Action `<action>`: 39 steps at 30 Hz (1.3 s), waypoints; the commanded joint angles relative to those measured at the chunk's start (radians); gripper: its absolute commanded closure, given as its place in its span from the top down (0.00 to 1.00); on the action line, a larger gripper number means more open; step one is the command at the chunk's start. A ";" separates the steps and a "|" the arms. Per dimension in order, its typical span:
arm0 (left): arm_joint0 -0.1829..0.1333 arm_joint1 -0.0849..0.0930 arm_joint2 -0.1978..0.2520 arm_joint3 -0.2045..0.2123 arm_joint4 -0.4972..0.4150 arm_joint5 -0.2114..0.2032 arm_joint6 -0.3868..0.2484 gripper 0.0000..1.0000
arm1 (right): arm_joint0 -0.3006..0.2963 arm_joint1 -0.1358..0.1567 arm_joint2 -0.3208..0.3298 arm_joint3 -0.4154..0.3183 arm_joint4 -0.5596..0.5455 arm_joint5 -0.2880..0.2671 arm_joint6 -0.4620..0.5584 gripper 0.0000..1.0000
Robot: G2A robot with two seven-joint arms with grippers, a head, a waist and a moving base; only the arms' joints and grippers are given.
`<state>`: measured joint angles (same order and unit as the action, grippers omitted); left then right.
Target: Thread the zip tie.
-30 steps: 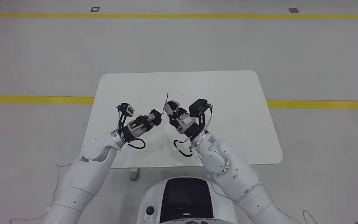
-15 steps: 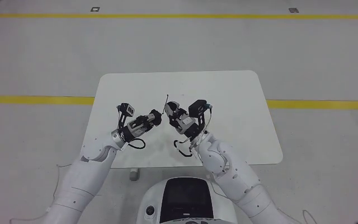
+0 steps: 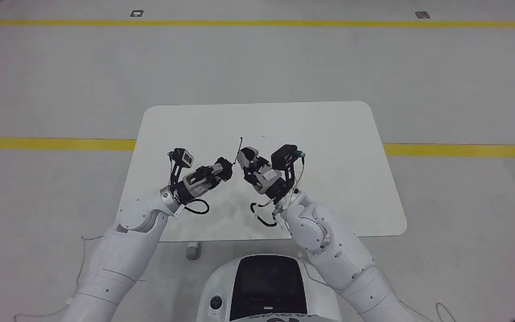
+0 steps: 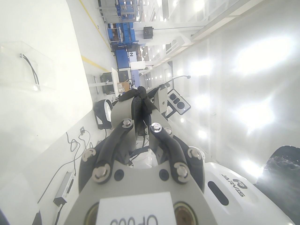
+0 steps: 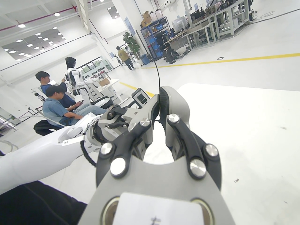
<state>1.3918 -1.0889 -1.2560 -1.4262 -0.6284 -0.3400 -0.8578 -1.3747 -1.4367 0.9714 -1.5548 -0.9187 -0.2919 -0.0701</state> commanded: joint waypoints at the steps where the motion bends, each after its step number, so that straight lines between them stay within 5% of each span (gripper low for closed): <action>1: 0.000 0.000 0.000 0.000 0.000 0.000 0.000 0.00 | 0.000 0.000 -0.001 0.000 0.001 0.000 -0.001 0.00; 39: 0.000 0.000 0.000 0.000 0.000 0.000 0.000 0.00 | -0.011 0.004 -0.016 0.012 -0.012 0.004 0.012 0.00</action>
<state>1.3918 -1.0889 -1.2560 -1.4262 -0.6284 -0.3400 -0.8578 -1.3849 -1.4329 0.9556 -1.5431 -0.9305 -0.2881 -0.0579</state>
